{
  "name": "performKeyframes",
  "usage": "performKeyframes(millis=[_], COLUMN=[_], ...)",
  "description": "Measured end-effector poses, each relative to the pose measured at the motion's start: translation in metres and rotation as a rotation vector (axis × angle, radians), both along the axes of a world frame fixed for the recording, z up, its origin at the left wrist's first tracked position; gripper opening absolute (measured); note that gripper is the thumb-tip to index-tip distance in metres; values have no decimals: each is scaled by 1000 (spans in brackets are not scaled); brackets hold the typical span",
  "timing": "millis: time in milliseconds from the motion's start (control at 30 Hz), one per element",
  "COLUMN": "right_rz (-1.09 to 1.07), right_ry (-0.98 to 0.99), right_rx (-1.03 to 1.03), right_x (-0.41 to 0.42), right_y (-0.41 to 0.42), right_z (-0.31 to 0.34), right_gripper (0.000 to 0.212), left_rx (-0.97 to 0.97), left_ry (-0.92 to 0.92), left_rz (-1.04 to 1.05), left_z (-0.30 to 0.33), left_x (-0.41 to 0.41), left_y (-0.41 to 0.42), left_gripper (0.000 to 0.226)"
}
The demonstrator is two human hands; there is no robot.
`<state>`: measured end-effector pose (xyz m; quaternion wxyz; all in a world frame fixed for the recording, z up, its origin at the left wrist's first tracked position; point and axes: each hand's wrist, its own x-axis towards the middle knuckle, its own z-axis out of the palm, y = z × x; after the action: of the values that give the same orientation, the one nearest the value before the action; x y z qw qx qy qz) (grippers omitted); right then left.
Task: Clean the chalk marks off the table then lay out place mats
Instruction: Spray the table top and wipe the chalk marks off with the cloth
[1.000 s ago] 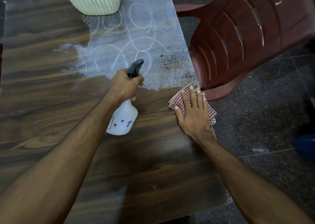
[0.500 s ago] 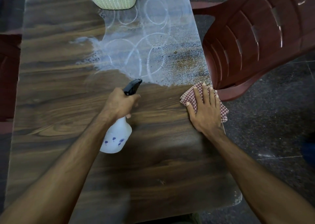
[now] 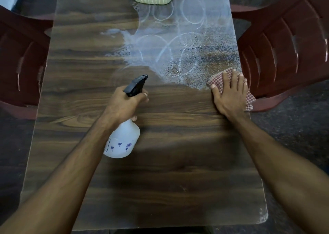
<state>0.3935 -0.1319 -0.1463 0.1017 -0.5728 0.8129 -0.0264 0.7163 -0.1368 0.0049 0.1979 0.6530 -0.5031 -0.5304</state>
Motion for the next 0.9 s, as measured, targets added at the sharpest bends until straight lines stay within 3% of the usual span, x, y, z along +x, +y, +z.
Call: performKeyframes(millis=[133, 333, 467, 633, 767, 900], right_rz=[162, 391, 186, -38, 138, 387], right_ry=[14, -28, -19, -34, -16, -16], right_rx=[55, 15, 32, 25, 52, 36], right_x=[54, 98, 46, 28, 91, 142], right_y=[-32, 21, 18, -58, -94, -69], right_z=[1, -1, -3, 1, 1, 1], right_gripper=[77, 71, 73, 78, 77, 72], left_rx=[-21, -37, -49, -82, -66, -72], left_ry=[-28, 11, 22, -19, 3, 2], left_rz=[-3, -23, -3, -44, -41, -61], left_z=[4, 5, 0, -6, -5, 3], left_x=[7, 7, 13, 17, 14, 7], left_y=[-4, -20, -31, -41, -49, -56], left_gripper=[10, 13, 10, 11, 11, 15])
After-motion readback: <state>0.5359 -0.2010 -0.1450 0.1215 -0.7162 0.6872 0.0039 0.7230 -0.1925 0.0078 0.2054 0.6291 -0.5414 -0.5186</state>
